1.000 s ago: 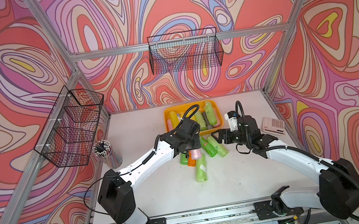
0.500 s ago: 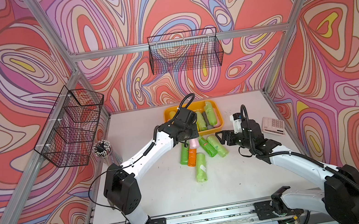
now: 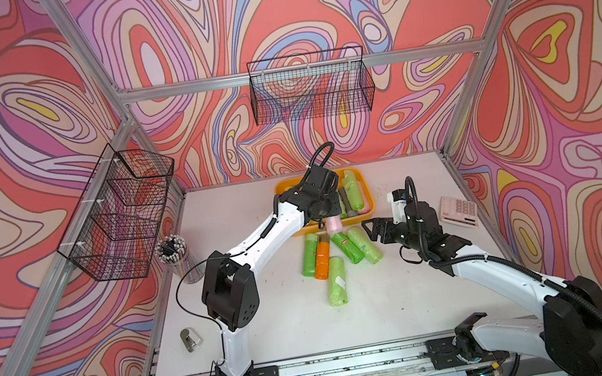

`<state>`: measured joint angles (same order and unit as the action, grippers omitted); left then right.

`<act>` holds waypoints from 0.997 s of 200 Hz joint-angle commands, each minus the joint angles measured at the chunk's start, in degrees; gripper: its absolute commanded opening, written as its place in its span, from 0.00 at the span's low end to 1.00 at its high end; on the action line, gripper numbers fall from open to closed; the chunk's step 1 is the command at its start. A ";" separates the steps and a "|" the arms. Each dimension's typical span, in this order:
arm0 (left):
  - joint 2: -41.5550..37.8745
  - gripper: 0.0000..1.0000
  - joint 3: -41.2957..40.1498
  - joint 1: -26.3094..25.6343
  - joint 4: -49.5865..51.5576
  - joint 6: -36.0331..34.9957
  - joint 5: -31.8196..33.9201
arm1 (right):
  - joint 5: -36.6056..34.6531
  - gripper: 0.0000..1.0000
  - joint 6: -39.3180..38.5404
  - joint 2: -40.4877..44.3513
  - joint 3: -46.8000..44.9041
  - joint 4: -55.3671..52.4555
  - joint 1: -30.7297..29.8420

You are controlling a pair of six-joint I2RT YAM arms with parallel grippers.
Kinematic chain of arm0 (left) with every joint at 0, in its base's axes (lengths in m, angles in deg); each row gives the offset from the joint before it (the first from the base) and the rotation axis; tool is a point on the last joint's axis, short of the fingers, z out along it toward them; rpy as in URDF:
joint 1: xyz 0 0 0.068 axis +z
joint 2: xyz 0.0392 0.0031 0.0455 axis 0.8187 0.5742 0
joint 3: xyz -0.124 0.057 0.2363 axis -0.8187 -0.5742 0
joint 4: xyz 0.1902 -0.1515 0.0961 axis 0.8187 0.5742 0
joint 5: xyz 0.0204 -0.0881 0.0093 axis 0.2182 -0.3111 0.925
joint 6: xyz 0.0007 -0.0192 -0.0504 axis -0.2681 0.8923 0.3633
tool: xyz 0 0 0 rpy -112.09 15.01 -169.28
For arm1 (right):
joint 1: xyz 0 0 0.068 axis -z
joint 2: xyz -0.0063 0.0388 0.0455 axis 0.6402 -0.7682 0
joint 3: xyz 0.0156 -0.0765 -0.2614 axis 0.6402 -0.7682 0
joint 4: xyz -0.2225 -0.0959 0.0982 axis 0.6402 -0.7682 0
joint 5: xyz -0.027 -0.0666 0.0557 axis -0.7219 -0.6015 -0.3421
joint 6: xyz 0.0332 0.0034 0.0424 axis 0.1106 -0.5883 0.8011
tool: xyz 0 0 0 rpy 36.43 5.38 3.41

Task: Put the roll of trash bags into the storage box
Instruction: Place the roll of trash bags in the storage box.

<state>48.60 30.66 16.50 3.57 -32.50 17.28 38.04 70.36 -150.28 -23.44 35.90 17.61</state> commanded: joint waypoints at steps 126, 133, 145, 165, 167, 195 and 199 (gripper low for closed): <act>17.80 0.00 19.18 1.28 -4.65 1.08 -5.68 | -5.21 0.94 0.13 2.88 -2.35 1.47 0.06; 18.58 0.00 19.80 1.32 -5.23 0.88 -5.43 | -5.30 0.94 0.18 2.62 -2.40 1.65 0.05; 19.99 0.00 21.17 1.59 -5.16 1.21 -4.98 | -5.22 0.94 0.14 1.97 -2.11 1.64 0.08; 21.76 0.00 22.75 2.23 -5.90 2.25 -5.41 | -5.07 0.94 0.06 1.45 -1.76 1.24 0.07; 21.87 0.00 22.80 2.31 -6.16 2.33 -5.61 | -5.11 0.94 0.11 1.45 -1.81 1.26 0.10; 24.01 0.00 24.95 3.01 -8.15 2.36 -5.86 | -5.21 0.94 0.04 1.69 -2.17 1.65 0.08; 24.33 0.00 25.31 3.10 -8.22 2.31 -5.79 | -5.23 0.94 0.02 1.70 -2.14 1.69 0.07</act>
<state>71.13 52.28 18.71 -1.39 -30.97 11.84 33.78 70.47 -148.37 -24.99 36.64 17.61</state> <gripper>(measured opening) 0.328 0.941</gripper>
